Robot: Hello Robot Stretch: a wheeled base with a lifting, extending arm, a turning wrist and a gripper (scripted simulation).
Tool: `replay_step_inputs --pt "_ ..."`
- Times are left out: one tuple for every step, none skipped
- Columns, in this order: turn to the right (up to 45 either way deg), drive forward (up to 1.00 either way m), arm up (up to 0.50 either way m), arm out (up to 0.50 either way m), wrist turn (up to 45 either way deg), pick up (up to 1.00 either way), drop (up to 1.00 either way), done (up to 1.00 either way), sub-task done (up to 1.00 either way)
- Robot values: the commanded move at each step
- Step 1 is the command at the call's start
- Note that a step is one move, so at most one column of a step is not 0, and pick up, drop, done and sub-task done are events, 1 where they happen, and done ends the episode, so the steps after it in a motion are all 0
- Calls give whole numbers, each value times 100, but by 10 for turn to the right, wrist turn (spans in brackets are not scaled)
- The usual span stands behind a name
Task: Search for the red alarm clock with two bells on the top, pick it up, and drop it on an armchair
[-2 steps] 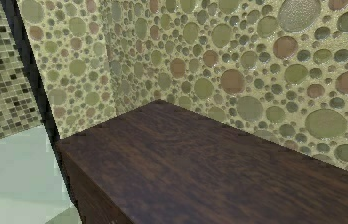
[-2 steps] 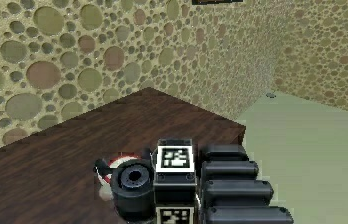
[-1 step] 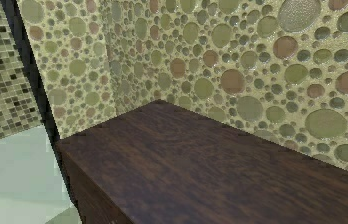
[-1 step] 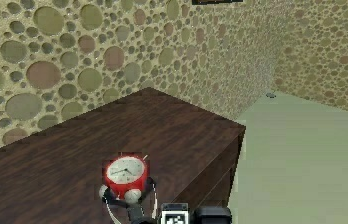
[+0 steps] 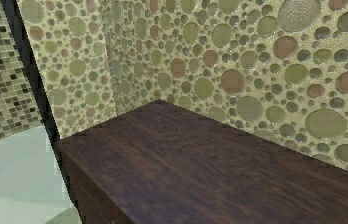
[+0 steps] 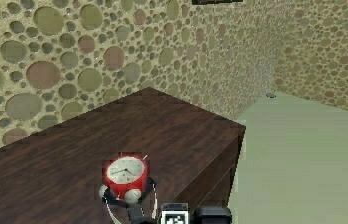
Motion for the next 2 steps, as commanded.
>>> replay_step_inputs --pt "0 0 10 0 0 0 0 0 0" --pt "-450 0 0 0 0 0 0 0 0"
